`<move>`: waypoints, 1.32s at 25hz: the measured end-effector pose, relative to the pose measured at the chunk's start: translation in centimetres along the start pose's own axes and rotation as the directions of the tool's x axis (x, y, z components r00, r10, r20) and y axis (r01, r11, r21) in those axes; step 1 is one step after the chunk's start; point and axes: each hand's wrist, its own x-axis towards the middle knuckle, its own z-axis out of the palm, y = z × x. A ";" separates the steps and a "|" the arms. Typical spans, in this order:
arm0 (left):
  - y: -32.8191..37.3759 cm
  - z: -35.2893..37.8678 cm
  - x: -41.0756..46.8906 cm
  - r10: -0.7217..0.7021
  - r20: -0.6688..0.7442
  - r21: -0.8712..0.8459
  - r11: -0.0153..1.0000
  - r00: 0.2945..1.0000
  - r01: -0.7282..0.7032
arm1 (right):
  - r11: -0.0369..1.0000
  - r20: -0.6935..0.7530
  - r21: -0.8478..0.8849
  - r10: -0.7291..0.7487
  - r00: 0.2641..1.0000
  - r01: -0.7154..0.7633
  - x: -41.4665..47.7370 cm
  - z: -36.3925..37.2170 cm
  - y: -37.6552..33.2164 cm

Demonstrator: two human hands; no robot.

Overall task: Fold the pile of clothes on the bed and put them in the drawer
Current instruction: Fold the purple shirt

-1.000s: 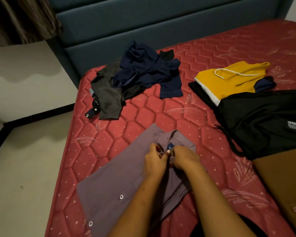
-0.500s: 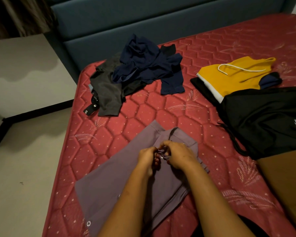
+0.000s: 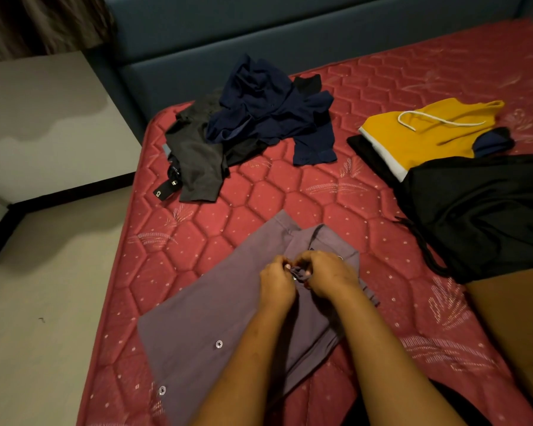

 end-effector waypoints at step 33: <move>-2.2 1.2 -3.4 0.415 -0.174 0.458 0.837 0.893 -0.300 | 0.991 -0.260 -0.080 0.082 0.962 -0.107 -0.8 1.3 -2.0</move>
